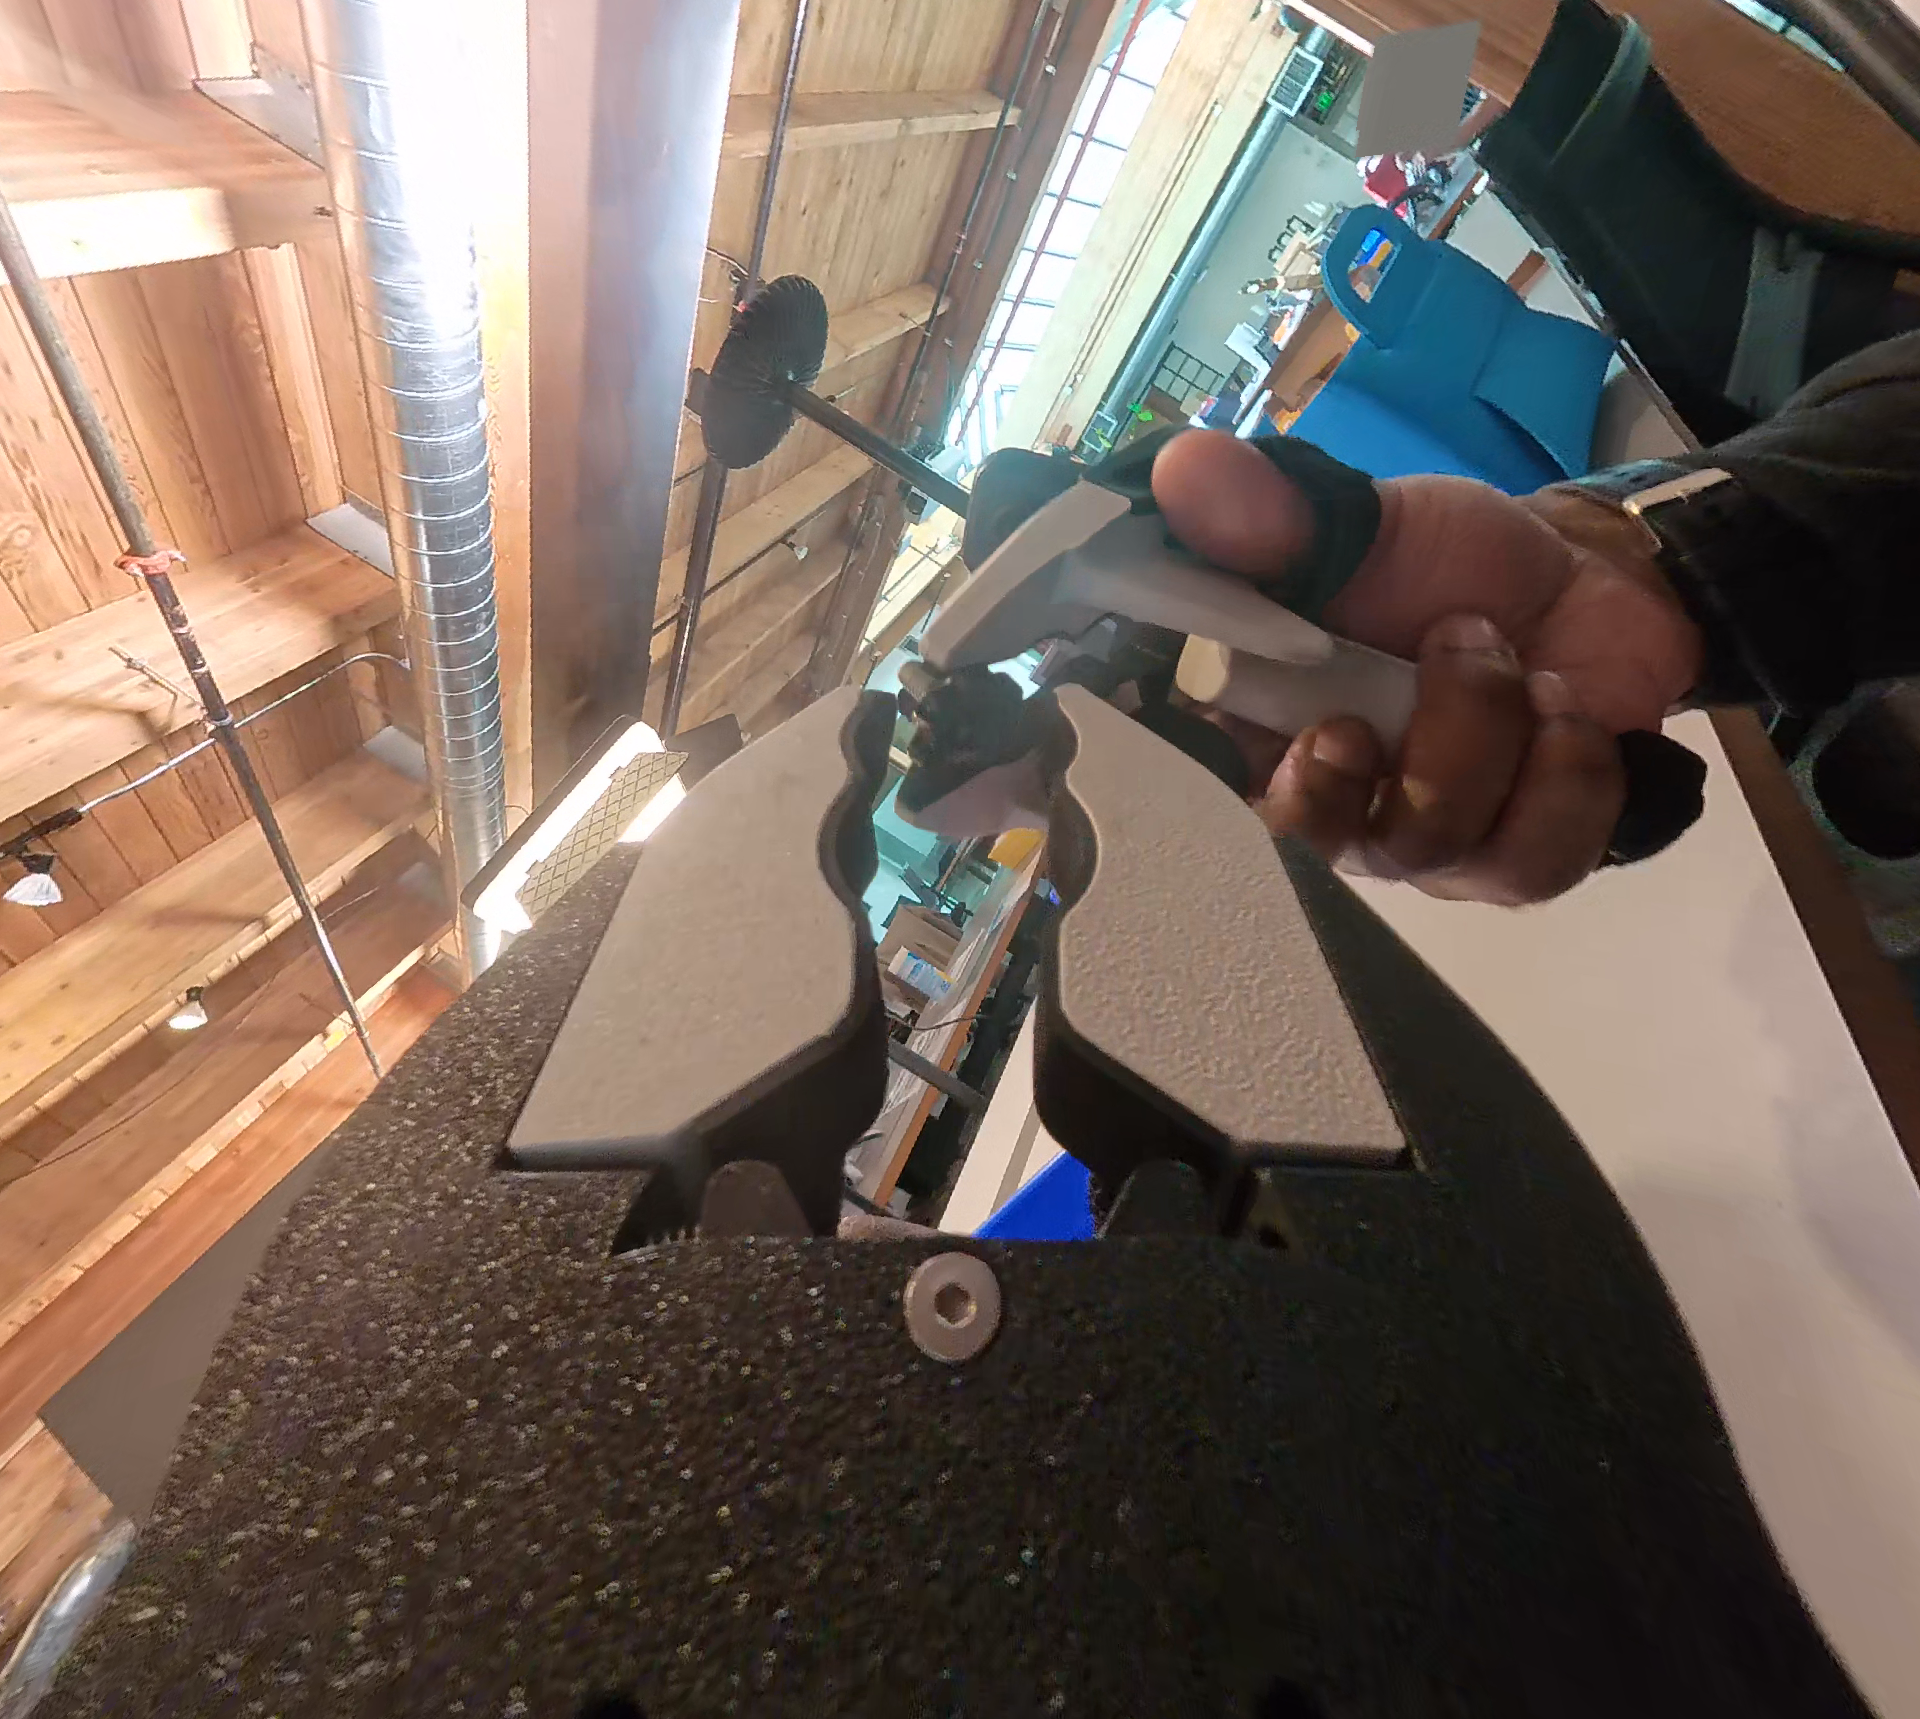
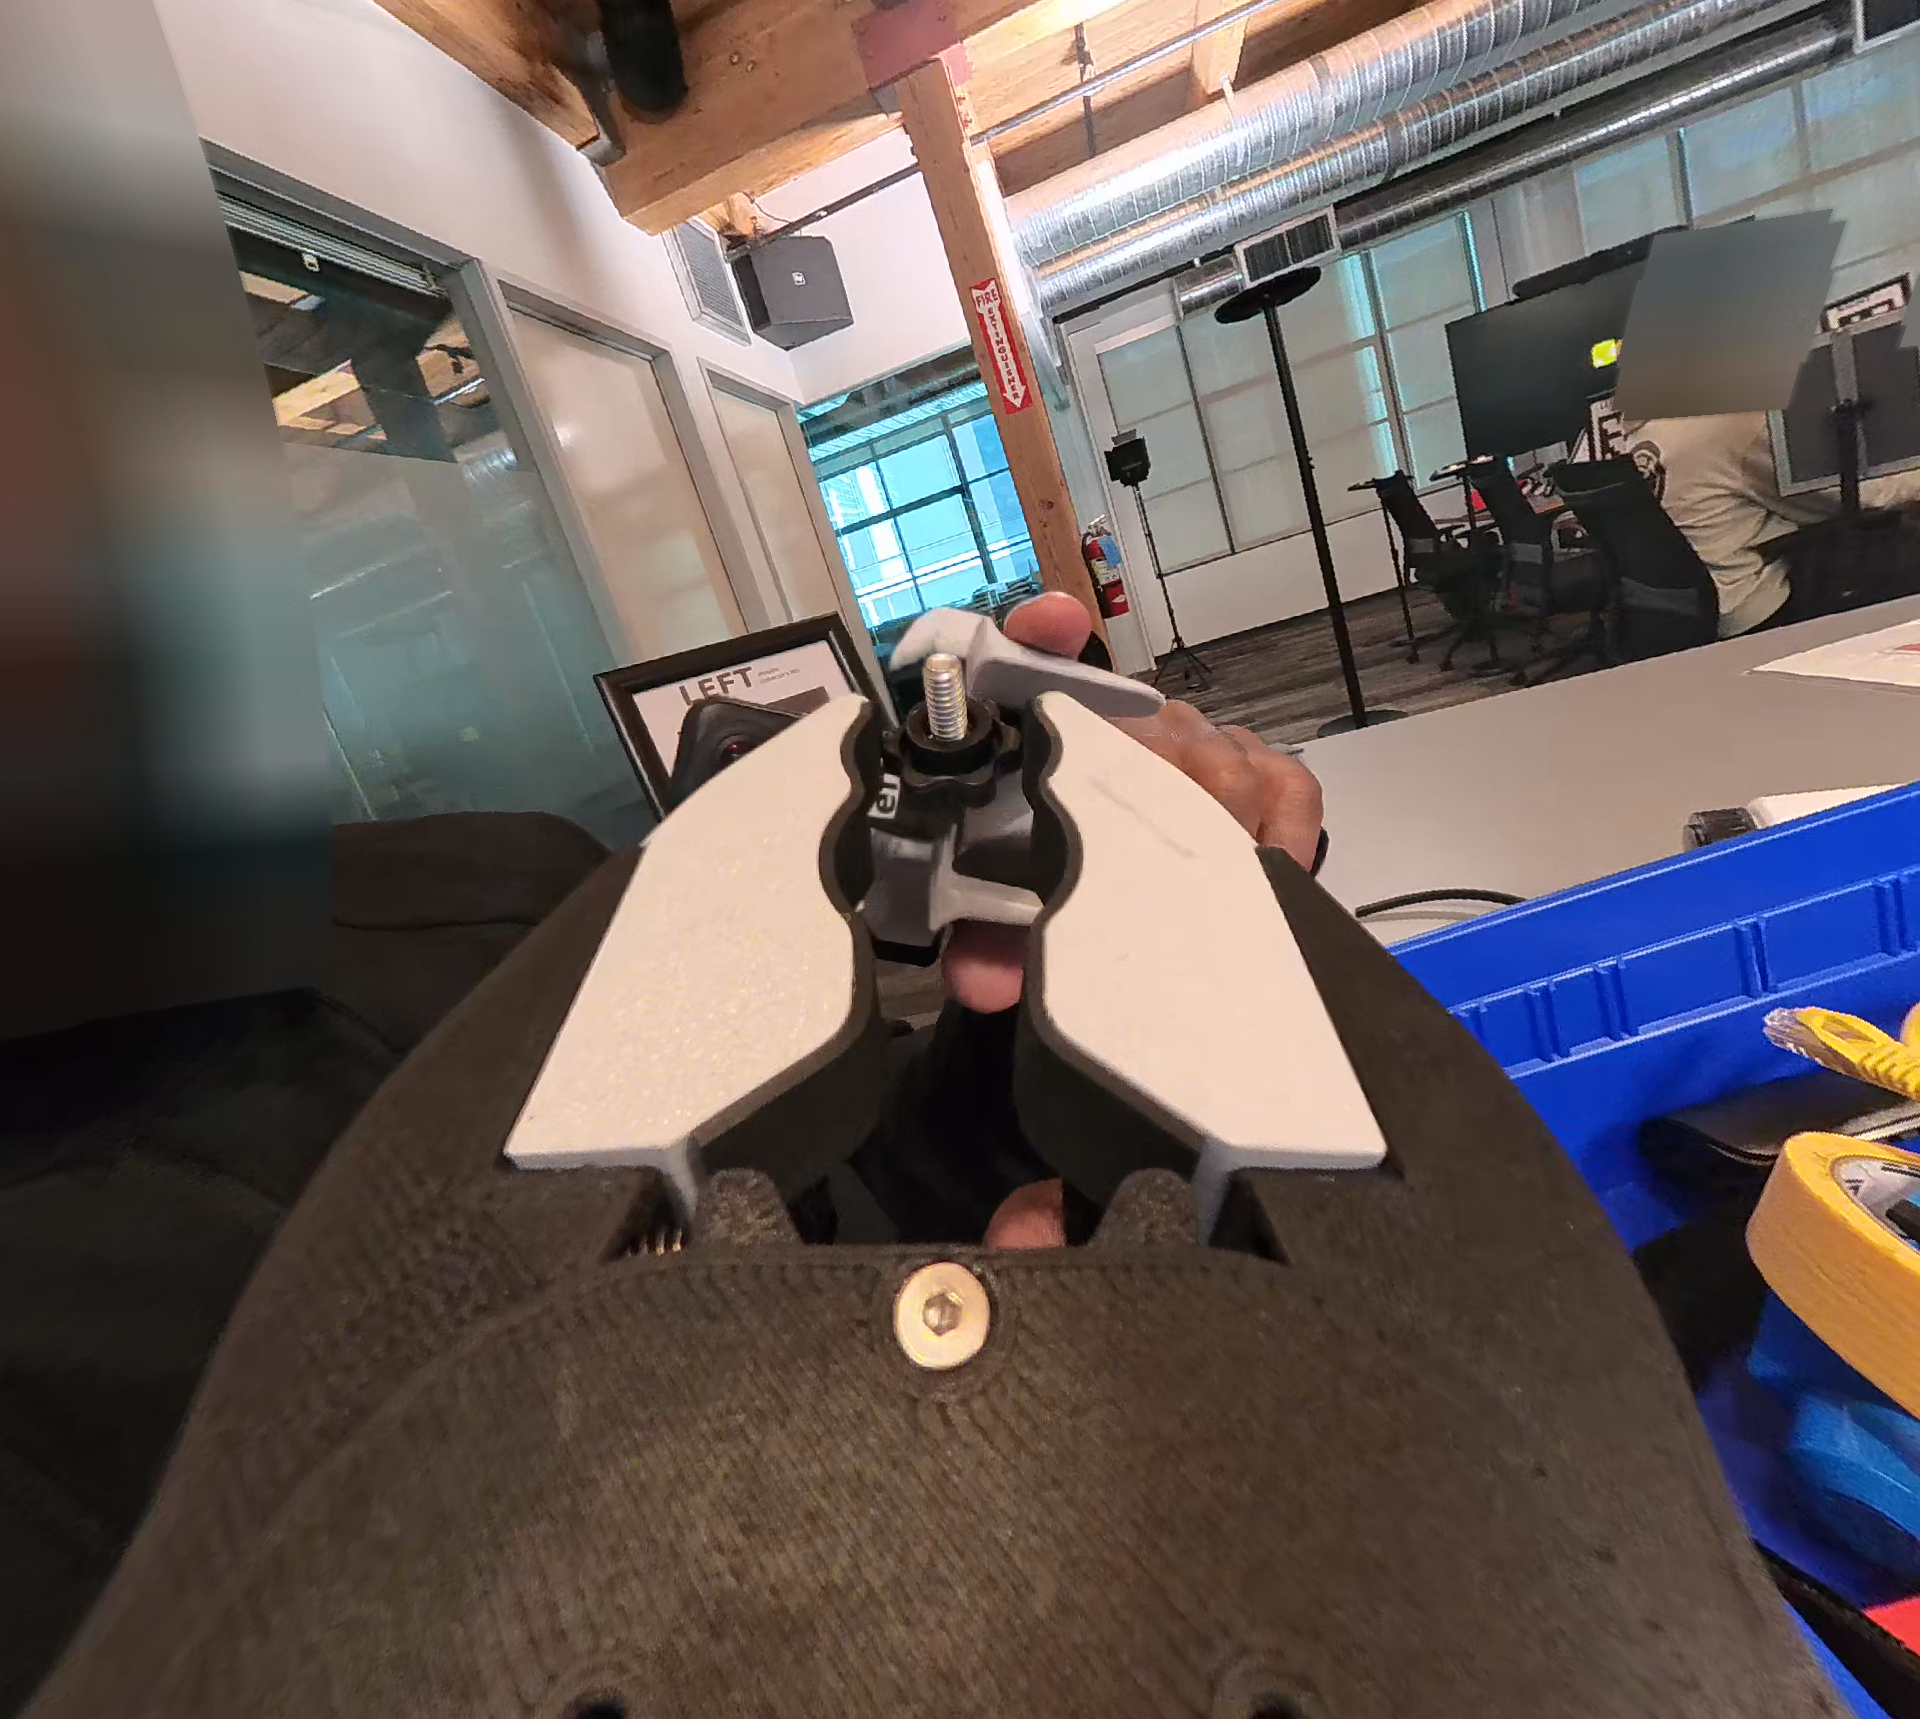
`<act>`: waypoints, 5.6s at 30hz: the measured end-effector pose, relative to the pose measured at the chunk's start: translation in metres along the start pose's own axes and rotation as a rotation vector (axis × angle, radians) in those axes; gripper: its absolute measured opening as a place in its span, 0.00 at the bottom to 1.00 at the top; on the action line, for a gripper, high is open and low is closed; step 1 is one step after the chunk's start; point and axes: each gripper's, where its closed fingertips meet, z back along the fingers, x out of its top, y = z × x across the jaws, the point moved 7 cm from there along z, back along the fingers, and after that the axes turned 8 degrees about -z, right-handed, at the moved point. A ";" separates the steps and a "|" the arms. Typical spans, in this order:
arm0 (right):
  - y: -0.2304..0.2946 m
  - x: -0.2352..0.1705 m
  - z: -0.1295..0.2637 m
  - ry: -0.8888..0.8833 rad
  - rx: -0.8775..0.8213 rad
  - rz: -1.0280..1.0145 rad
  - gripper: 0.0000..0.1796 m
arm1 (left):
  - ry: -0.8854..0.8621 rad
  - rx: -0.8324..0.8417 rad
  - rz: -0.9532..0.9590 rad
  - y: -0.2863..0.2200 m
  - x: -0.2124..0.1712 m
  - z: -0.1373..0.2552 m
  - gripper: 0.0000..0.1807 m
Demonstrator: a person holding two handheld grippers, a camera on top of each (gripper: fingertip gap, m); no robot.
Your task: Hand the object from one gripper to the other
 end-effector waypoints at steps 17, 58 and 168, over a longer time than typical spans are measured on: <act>-0.003 0.008 0.009 0.004 -0.236 0.325 0.14 | 0.118 0.001 0.198 0.009 -0.017 -0.006 0.09; 0.011 0.003 0.012 0.045 -0.562 1.104 0.11 | -0.133 -0.229 1.225 0.022 -0.036 -0.009 0.17; -0.062 -0.048 0.073 -0.076 -0.165 0.006 0.14 | 0.149 0.074 0.519 -0.081 -0.057 -0.008 0.21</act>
